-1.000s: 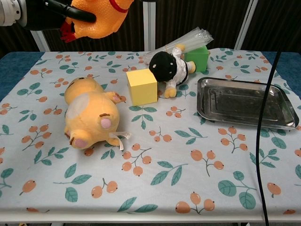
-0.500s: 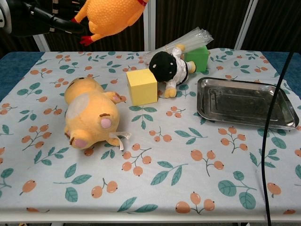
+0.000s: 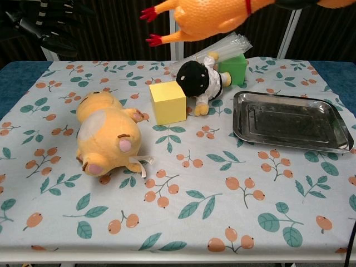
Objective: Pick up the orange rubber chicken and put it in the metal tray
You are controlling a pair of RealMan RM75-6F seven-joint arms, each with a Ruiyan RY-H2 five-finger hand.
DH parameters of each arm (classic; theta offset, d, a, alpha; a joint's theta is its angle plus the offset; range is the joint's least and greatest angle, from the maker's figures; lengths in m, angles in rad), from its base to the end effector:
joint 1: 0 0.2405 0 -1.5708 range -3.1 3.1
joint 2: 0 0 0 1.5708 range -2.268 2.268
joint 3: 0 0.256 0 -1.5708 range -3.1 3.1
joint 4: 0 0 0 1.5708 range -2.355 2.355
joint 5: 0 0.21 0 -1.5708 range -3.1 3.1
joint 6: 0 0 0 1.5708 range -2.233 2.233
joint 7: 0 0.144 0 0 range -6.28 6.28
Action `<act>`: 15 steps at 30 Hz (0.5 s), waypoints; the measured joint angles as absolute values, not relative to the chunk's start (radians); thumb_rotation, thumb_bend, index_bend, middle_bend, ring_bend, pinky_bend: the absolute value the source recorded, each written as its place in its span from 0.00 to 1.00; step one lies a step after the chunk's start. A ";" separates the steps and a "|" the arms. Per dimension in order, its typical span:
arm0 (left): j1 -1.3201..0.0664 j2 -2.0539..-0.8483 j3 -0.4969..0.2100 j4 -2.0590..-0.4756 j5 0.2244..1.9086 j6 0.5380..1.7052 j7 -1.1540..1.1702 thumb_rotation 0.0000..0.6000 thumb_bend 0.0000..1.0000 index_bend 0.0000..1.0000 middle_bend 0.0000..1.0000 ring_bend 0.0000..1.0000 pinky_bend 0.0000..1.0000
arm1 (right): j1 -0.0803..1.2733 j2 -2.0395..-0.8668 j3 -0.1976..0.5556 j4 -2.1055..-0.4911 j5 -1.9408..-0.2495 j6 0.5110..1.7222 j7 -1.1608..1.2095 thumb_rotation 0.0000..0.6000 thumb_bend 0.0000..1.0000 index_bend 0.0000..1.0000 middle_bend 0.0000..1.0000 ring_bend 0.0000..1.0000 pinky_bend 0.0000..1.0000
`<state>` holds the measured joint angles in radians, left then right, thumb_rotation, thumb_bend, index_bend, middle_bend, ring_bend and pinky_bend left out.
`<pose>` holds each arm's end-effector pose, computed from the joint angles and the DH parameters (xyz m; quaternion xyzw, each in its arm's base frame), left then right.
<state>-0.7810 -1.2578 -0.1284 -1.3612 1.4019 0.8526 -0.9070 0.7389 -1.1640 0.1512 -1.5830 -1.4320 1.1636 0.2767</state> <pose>-0.1876 0.3882 0.0797 -0.5798 -0.6080 -0.4897 0.2329 -0.1412 -0.3582 0.1232 0.6849 -0.3525 0.5349 0.3471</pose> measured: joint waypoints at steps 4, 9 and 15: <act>-0.749 -1.261 -0.137 -1.373 1.349 0.871 -0.824 1.00 0.15 0.21 0.08 0.11 0.21 | 0.676 -1.145 0.110 -1.557 -1.403 1.138 0.432 1.00 0.35 0.93 0.77 0.71 0.94; -0.740 -1.262 -0.146 -1.366 1.336 0.857 -0.828 1.00 0.15 0.21 0.08 0.11 0.21 | 0.625 -1.154 0.062 -1.462 -1.386 1.058 0.636 1.00 0.35 0.92 0.77 0.70 0.92; -0.737 -1.267 -0.157 -1.359 1.330 0.843 -0.826 1.00 0.15 0.21 0.08 0.11 0.21 | 0.597 -1.227 0.027 -1.297 -1.400 0.992 0.745 1.00 0.35 0.92 0.77 0.69 0.91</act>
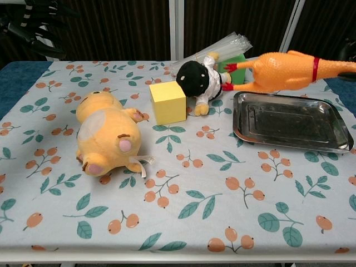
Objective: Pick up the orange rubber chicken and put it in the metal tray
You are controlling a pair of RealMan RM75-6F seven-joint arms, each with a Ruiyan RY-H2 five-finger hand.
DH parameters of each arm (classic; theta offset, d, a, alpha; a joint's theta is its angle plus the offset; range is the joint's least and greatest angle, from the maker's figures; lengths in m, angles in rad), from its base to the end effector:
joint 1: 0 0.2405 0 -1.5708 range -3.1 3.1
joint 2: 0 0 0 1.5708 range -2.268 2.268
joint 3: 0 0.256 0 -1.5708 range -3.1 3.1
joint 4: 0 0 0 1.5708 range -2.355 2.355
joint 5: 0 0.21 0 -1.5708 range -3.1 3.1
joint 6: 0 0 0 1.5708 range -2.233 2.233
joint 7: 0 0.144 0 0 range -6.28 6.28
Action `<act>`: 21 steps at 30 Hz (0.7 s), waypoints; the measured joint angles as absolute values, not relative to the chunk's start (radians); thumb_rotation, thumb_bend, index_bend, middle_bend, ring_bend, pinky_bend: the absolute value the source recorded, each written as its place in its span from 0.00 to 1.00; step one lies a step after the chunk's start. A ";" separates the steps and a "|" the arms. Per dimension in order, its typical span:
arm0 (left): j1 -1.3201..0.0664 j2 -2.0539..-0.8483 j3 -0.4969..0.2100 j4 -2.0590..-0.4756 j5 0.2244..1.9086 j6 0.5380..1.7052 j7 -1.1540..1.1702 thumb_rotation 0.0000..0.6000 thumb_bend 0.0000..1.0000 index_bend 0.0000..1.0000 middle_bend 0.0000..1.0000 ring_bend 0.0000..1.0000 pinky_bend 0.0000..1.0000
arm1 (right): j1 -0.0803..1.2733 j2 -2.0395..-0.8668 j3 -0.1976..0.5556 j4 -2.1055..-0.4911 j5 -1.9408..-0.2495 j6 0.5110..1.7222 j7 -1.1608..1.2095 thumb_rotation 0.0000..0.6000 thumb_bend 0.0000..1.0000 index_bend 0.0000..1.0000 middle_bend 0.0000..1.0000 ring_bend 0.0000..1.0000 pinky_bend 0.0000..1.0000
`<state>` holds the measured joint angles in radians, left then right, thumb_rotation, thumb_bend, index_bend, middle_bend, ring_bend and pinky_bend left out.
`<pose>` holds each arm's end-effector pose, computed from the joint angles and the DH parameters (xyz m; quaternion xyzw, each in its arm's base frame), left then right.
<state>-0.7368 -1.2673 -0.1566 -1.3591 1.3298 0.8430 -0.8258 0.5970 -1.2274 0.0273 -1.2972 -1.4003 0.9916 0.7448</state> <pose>-0.2046 0.3867 0.0825 -0.5575 -0.6142 -0.4893 0.2695 -0.2795 -0.3425 0.1061 0.5878 -0.5709 0.4485 0.3570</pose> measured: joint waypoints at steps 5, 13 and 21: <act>-0.735 -1.271 -0.164 -1.357 1.327 0.837 -0.811 1.00 0.15 0.21 0.08 0.11 0.21 | 0.588 -1.288 0.014 -1.206 -1.427 0.964 0.832 1.00 0.34 0.91 0.77 0.69 0.91; -0.732 -1.267 -0.175 -1.366 1.323 0.822 -0.801 1.00 0.15 0.21 0.08 0.11 0.21 | 0.587 -1.400 0.001 -1.031 -1.500 0.961 0.984 1.00 0.33 0.89 0.77 0.66 0.88; -0.730 -1.278 -0.181 -1.361 1.324 0.811 -0.806 1.00 0.15 0.21 0.08 0.11 0.21 | 0.589 -1.502 -0.021 -0.878 -1.544 0.962 1.057 1.00 0.10 0.65 0.61 0.46 0.59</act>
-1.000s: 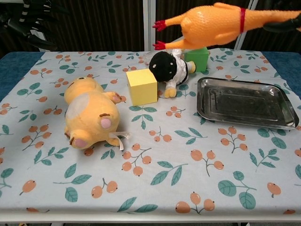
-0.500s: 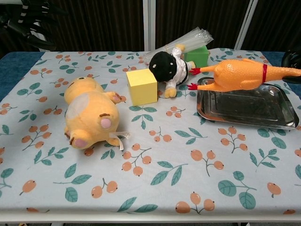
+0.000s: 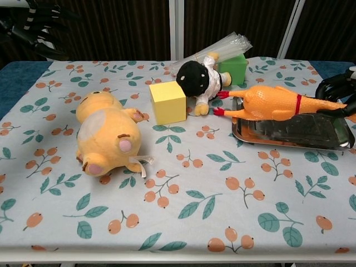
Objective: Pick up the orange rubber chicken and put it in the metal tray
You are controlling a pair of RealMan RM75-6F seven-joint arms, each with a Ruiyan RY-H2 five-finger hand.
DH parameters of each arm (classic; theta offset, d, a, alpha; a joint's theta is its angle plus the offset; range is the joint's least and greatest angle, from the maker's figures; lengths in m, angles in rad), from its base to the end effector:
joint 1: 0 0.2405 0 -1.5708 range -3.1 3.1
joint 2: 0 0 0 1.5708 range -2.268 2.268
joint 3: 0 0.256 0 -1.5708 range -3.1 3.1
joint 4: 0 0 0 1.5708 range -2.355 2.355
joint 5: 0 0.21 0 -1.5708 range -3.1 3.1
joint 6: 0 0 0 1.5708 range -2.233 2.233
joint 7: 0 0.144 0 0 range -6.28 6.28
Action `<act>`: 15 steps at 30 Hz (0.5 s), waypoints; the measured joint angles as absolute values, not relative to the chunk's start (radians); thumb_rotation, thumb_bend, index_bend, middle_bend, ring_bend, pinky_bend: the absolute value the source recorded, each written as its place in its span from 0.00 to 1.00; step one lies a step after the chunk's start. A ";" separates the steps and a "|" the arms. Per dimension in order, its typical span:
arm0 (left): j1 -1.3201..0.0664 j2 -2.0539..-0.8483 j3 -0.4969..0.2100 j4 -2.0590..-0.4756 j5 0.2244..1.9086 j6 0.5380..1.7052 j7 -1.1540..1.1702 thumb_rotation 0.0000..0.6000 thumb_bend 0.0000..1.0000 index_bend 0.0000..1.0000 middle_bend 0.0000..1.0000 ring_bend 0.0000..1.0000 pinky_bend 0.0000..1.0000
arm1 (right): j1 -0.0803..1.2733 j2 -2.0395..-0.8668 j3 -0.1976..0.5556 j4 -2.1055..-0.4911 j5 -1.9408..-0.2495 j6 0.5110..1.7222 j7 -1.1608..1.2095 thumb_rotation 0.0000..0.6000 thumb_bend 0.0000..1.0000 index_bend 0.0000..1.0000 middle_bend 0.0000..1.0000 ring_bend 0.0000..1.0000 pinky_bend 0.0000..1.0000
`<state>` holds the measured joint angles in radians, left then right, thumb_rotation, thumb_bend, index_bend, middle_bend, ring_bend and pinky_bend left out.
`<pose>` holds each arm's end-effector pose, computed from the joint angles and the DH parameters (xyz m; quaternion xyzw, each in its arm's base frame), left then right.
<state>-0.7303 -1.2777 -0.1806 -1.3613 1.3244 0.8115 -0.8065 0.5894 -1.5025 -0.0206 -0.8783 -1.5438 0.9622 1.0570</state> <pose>-0.2031 0.3873 0.0779 -0.5565 -0.6196 -0.4837 0.2692 -0.3188 -0.3497 0.0461 0.5718 -0.6172 0.4377 0.3172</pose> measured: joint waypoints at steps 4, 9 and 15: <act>-0.727 -1.276 -0.177 -1.363 1.339 0.812 -0.801 1.00 0.15 0.21 0.08 0.11 0.21 | 0.591 -1.532 -0.043 -0.809 -1.568 0.953 1.111 1.00 0.00 0.21 0.32 0.20 0.29; -0.722 -1.276 -0.178 -1.360 1.339 0.814 -0.802 1.00 0.15 0.21 0.08 0.11 0.21 | 0.595 -1.539 -0.063 -0.761 -1.588 0.947 1.151 1.00 0.00 0.00 0.11 0.01 0.10; -0.715 -1.281 -0.179 -1.356 1.338 0.816 -0.800 1.00 0.15 0.21 0.08 0.11 0.21 | 0.604 -1.511 -0.072 -0.755 -1.592 0.925 1.154 1.00 0.00 0.00 0.00 0.00 0.00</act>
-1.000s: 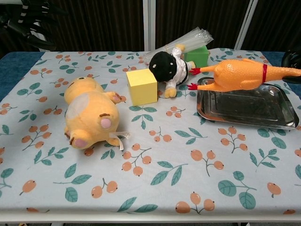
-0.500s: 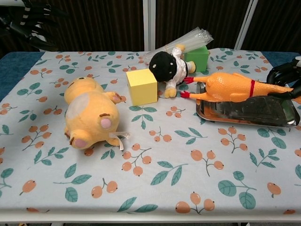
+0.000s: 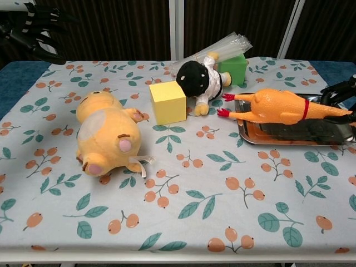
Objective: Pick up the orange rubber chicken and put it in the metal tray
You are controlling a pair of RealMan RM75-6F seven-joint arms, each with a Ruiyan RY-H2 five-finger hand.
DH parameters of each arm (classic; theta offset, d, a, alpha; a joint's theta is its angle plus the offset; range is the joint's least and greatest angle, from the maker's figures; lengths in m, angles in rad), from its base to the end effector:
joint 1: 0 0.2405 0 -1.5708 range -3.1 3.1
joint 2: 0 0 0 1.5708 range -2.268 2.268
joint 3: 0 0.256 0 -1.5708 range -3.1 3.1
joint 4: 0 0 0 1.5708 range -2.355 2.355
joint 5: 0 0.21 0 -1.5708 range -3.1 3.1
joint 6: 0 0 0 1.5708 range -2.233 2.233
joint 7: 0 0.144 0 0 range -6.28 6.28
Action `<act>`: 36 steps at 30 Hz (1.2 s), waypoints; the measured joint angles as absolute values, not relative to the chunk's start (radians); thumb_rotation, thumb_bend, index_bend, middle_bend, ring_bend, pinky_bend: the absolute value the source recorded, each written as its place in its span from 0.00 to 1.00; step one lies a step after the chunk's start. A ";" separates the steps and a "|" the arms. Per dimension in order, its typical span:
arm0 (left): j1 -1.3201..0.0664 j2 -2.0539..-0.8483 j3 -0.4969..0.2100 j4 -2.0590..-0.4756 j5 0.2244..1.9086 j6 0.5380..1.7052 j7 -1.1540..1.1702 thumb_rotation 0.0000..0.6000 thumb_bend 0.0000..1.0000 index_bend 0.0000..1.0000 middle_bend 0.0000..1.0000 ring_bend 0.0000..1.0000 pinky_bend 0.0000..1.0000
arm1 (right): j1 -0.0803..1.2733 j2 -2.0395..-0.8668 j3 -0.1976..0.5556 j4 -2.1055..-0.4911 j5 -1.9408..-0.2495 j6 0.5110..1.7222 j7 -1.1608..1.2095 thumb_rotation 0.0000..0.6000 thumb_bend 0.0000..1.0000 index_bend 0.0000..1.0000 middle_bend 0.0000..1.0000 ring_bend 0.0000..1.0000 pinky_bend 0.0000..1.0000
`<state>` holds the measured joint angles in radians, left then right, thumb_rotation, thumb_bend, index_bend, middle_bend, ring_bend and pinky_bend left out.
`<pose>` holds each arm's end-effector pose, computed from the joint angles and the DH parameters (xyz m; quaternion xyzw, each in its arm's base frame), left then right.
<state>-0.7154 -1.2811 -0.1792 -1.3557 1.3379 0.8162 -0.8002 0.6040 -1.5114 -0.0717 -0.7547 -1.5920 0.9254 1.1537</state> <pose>-0.2084 0.3841 0.0772 -0.5591 -0.6174 -0.4810 0.2737 -0.3401 -0.3562 0.0561 0.5866 -0.6189 0.4029 0.3324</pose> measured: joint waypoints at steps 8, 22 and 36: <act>-0.708 -1.284 -0.180 -1.350 1.336 0.816 -0.797 1.00 0.15 0.21 0.08 0.11 0.21 | 0.608 -1.484 -0.052 -0.783 -1.561 0.909 1.064 1.00 0.00 0.00 0.00 0.00 0.00; -0.675 -1.224 -0.167 -1.362 1.324 0.838 -0.691 1.00 0.15 0.21 0.11 0.11 0.21 | 0.547 -1.332 0.020 -0.996 -1.480 1.020 0.741 1.00 0.06 0.00 0.21 0.10 0.14; -0.473 -1.197 -0.096 -1.475 1.186 1.188 -0.012 1.00 0.15 0.21 0.11 0.11 0.21 | 0.238 -1.085 0.022 -1.541 -1.399 1.440 0.137 1.00 0.12 0.06 0.21 0.09 0.23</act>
